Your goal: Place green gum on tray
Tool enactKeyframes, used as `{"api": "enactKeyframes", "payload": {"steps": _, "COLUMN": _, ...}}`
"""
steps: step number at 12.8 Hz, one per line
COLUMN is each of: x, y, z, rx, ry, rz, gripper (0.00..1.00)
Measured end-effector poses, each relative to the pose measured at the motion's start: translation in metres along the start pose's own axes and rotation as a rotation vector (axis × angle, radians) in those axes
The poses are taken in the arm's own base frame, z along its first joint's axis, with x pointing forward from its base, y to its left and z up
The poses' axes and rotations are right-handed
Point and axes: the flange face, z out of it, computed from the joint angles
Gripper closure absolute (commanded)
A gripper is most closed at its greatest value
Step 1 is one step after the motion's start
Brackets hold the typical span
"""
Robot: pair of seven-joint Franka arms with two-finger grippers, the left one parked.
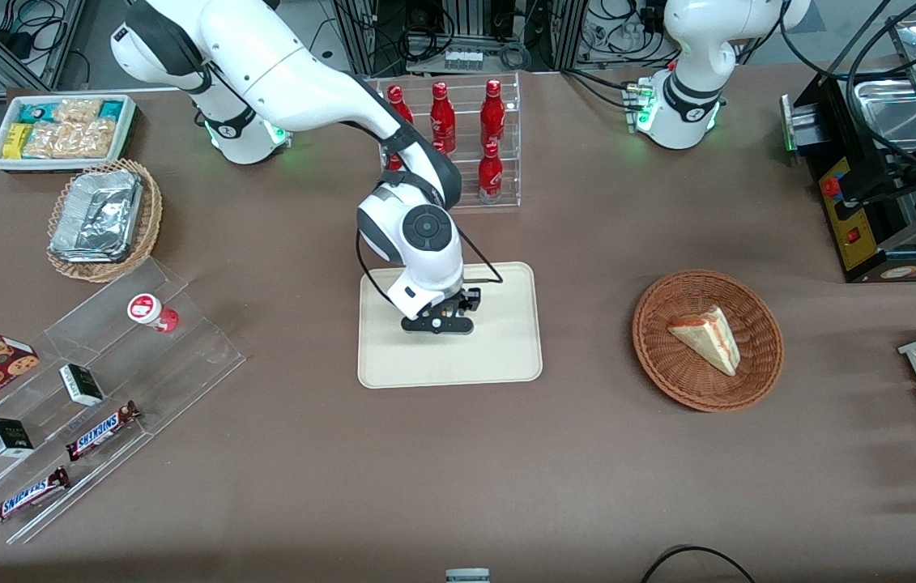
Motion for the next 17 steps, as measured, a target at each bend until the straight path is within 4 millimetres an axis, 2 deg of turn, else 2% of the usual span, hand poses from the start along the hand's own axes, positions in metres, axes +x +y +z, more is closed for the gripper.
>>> {"api": "enactKeyframes", "payload": {"steps": 2, "x": 0.004, "y": 0.002, "z": -0.002, "rx": 0.0, "ry": 0.005, "rz": 0.007, "gripper": 0.0}}
{"api": "enactKeyframes", "payload": {"steps": 4, "x": 0.01, "y": 0.007, "z": -0.021, "rx": -0.005, "ry": 0.007, "rz": 0.016, "gripper": 0.0}}
{"api": "enactKeyframes", "payload": {"steps": 6, "x": 0.019, "y": 0.022, "z": -0.067, "rx": -0.024, "ry": -0.001, "rz": 0.04, "gripper": 0.0}}
{"api": "enactKeyframes", "payload": {"steps": 8, "x": 0.029, "y": 0.053, "z": -0.13, "rx": -0.033, "ry": -0.004, "rz": 0.045, "gripper": 0.0}}
{"api": "enactKeyframes", "payload": {"steps": 10, "x": 0.03, "y": 0.098, "z": -0.187, "rx": -0.021, "ry": -0.027, "rz": 0.037, "gripper": 0.0}}
{"api": "enactKeyframes", "payload": {"steps": 12, "x": 0.031, "y": 0.157, "z": -0.232, "rx": 0.015, "ry": -0.099, "rz": 0.03, "gripper": 0.0}}
{"api": "enactKeyframes", "payload": {"steps": 15, "x": 0.047, "y": 0.27, "z": -0.292, "rx": 0.033, "ry": -0.15, "rz": -0.03, "gripper": 0.0}}
{"api": "enactKeyframes", "payload": {"steps": 17, "x": 0.055, "y": 0.338, "z": -0.318, "rx": 0.048, "ry": -0.157, "rz": -0.056, "gripper": 0.0}}
